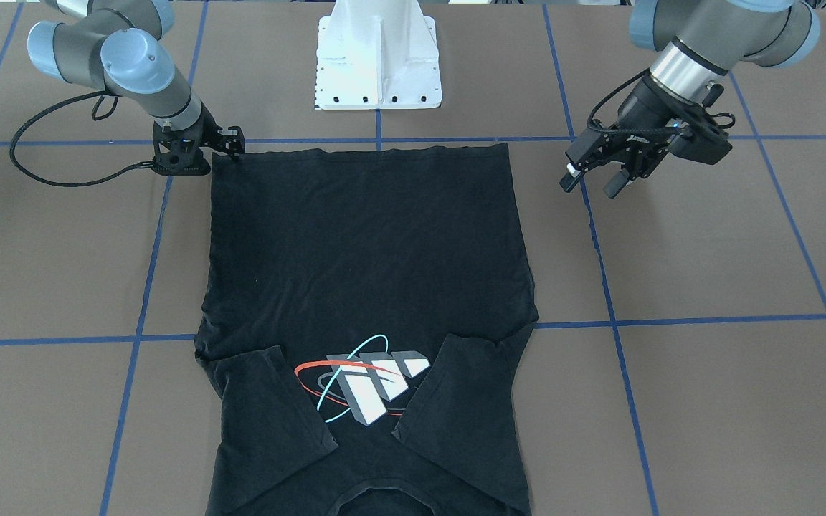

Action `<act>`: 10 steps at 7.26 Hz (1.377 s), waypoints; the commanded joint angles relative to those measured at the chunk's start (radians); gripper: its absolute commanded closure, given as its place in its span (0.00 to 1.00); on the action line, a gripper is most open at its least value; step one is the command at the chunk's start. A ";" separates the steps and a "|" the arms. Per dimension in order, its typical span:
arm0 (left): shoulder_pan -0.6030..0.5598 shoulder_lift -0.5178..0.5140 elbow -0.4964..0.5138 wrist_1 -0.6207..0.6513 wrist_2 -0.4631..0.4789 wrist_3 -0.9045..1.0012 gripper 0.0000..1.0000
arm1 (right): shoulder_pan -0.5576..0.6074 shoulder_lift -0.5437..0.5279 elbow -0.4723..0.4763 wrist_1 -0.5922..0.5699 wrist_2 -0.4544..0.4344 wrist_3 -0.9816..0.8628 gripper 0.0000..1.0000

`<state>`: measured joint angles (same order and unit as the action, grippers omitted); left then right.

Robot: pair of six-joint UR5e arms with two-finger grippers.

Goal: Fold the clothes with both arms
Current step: 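Move the left gripper to the other near hem corner while the right grips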

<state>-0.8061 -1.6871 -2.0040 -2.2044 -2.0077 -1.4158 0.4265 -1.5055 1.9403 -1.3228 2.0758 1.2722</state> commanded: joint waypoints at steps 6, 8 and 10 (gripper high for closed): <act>0.001 0.001 0.007 0.000 0.001 0.000 0.01 | 0.001 0.004 0.008 0.000 0.000 -0.004 0.81; 0.001 0.001 0.007 0.000 0.001 0.000 0.01 | 0.001 0.002 0.015 0.000 -0.006 0.001 1.00; 0.019 0.013 0.004 -0.001 0.003 -0.009 0.01 | 0.005 0.004 0.051 -0.001 0.013 0.002 1.00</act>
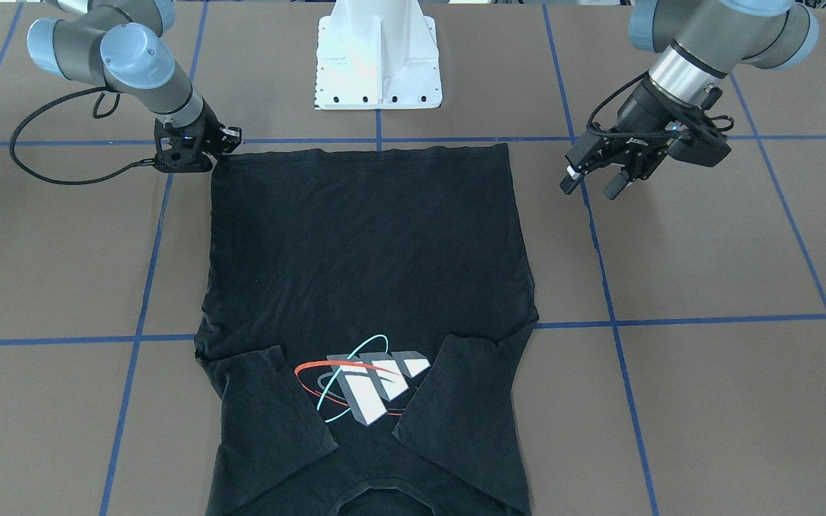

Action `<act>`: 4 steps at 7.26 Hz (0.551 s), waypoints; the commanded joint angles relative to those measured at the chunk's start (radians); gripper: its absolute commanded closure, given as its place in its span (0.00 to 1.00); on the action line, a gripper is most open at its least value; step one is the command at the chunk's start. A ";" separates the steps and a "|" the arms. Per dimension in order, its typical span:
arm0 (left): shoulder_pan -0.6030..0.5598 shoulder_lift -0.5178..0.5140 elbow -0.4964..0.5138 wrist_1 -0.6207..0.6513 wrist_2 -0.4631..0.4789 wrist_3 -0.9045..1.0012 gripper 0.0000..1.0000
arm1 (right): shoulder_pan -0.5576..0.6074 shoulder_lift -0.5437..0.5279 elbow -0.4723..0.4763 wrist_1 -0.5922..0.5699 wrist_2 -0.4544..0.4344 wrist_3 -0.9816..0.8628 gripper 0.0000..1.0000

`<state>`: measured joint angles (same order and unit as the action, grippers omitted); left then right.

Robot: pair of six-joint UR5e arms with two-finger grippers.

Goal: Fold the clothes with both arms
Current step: 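Move the left gripper to the other near hem corner while the right grips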

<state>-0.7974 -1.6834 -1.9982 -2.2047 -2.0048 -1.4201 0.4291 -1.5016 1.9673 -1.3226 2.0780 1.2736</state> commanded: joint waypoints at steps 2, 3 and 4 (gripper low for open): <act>0.094 0.040 -0.008 -0.016 0.000 -0.019 0.01 | 0.010 0.000 0.067 0.000 0.024 0.001 1.00; 0.149 0.081 -0.007 -0.094 0.006 -0.081 0.01 | 0.010 0.001 0.077 0.000 0.021 0.003 1.00; 0.223 0.123 -0.007 -0.189 0.067 -0.155 0.01 | 0.011 0.000 0.091 0.002 0.021 0.003 1.00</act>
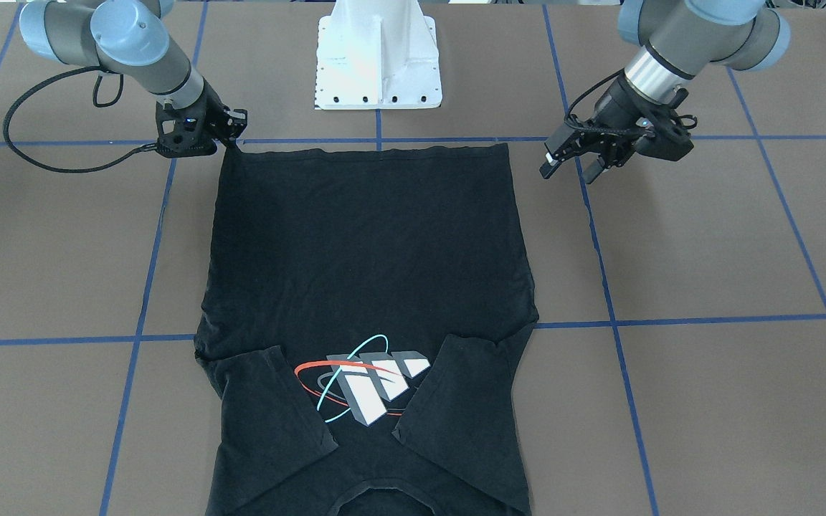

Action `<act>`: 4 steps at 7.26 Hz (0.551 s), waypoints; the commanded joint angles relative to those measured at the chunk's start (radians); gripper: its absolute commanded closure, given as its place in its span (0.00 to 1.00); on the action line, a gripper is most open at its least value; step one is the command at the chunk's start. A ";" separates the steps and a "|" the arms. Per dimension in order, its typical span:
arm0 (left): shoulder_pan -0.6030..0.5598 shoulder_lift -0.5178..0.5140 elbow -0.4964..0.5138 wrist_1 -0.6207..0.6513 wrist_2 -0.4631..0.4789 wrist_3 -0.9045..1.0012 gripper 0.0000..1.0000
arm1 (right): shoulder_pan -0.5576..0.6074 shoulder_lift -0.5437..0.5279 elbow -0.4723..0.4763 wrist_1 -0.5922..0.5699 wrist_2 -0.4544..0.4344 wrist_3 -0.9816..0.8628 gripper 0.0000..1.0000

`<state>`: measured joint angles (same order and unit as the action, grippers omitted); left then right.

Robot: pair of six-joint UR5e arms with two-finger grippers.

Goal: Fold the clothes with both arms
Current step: 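Move the left gripper to the other near hem corner while the right grips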

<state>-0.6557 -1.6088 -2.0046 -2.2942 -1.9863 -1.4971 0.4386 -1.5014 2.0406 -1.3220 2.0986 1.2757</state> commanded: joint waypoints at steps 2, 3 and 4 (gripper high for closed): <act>0.259 0.055 0.006 -0.103 0.188 -0.205 0.01 | 0.002 0.001 0.038 0.000 0.001 0.002 1.00; 0.286 0.056 0.012 -0.100 0.205 -0.213 0.01 | 0.009 0.000 0.041 0.000 0.003 0.002 1.00; 0.289 0.056 0.026 -0.097 0.207 -0.213 0.01 | 0.014 -0.002 0.050 0.000 0.003 0.002 1.00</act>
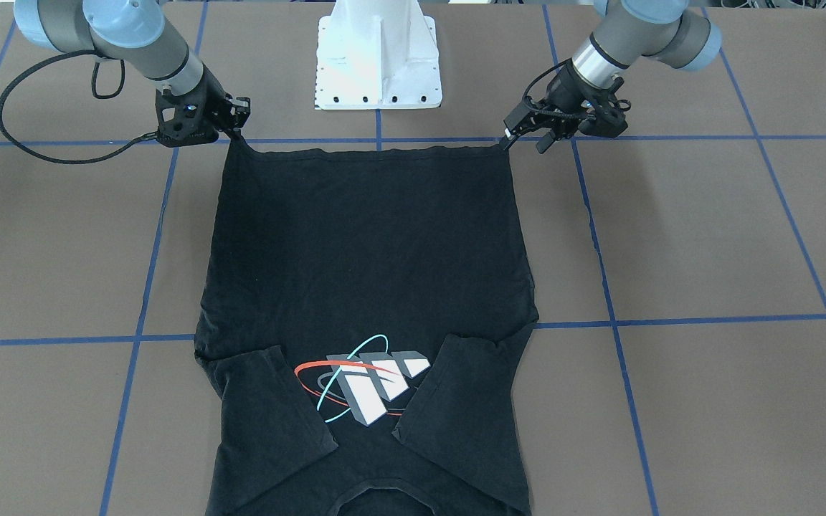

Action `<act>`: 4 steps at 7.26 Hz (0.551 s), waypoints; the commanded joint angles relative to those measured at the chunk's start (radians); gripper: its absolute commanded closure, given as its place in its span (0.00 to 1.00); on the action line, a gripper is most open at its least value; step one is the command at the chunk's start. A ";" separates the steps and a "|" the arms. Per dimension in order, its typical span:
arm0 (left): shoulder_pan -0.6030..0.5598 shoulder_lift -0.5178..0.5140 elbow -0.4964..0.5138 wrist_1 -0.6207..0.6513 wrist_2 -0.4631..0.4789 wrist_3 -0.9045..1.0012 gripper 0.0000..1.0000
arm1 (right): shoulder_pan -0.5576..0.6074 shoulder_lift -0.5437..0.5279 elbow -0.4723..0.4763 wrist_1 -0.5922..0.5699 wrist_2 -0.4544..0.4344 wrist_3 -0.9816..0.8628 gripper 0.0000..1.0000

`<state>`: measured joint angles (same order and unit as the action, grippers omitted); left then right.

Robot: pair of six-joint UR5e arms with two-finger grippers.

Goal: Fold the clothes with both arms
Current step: 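Move the left gripper to the other near hem corner while the right grips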

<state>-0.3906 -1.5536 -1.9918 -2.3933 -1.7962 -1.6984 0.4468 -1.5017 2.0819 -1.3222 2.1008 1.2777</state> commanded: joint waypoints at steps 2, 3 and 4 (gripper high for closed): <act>0.047 -0.014 0.056 0.009 0.049 -0.012 0.01 | 0.010 0.000 0.010 0.000 0.001 -0.001 1.00; 0.071 -0.016 0.060 0.008 0.069 -0.014 0.01 | 0.013 0.000 0.010 0.000 0.001 -0.001 1.00; 0.090 -0.017 0.062 0.010 0.072 -0.014 0.01 | 0.016 0.000 0.010 0.000 0.002 -0.001 1.00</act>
<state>-0.3252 -1.5680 -1.9365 -2.3852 -1.7371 -1.7112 0.4594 -1.5020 2.0920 -1.3223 2.1019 1.2764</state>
